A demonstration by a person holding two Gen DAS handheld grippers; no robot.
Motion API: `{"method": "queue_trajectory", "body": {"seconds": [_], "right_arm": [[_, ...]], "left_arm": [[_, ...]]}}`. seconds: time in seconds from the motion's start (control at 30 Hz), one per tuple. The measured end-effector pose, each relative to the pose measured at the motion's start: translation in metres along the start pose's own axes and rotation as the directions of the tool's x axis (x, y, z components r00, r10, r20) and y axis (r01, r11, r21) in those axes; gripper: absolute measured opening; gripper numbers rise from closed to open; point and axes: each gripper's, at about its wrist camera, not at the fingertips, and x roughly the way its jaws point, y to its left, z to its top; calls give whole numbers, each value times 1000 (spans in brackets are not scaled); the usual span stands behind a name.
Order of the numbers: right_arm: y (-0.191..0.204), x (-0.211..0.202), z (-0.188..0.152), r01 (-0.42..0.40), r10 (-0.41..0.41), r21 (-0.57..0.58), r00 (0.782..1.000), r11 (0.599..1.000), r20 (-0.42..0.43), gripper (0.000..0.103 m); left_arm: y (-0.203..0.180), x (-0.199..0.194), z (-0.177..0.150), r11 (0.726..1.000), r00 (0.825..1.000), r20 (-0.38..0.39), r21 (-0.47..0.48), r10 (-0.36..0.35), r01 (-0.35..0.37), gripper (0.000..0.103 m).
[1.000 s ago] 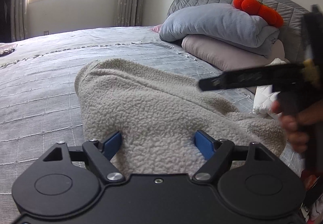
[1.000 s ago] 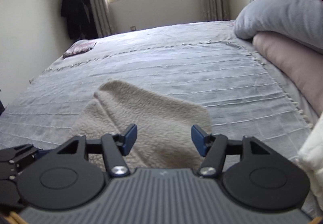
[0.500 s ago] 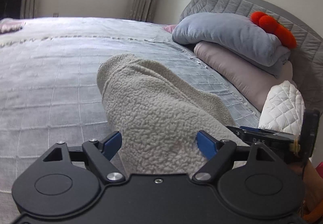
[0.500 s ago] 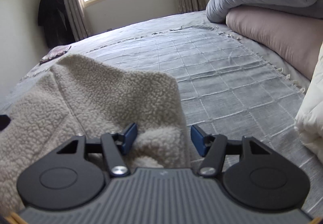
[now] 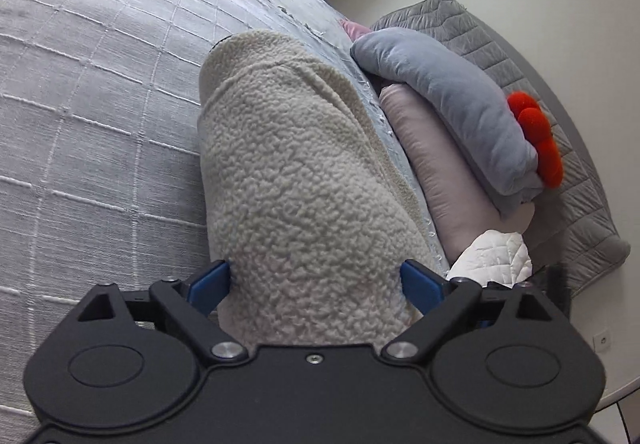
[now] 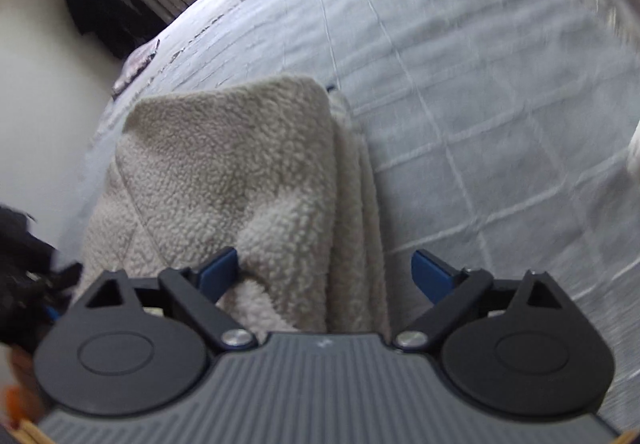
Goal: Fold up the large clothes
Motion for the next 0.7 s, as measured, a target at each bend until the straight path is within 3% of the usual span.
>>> {"method": "queue_trajectory", "body": {"seconds": [0.07,0.17,0.3,0.47,0.6,0.7], "right_arm": [[-18,10,-2,-86,90,92,995,992,-34,92],[-36,24,-10,-240,247,166,969,956,-23,73],[-25,18,-22,-274,272,111,962,955,31,67],[24,13,-22,-263,263,7,964,965,39,67],[72,33,-18,-322,322,-44,947,946,0,67],[105,58,-18,-300,299,-67,954,952,-30,66]], "left_arm": [[3,-1,-2,1000,1000,7,-12,-22,23,90],[7,-5,-4,999,999,32,-11,-35,35,81],[5,-18,-5,998,997,60,-8,-56,57,74],[13,-51,2,999,996,80,8,-37,36,71],[27,-98,20,998,984,176,46,25,-34,71],[39,-113,27,984,971,186,75,148,-164,72]]}}
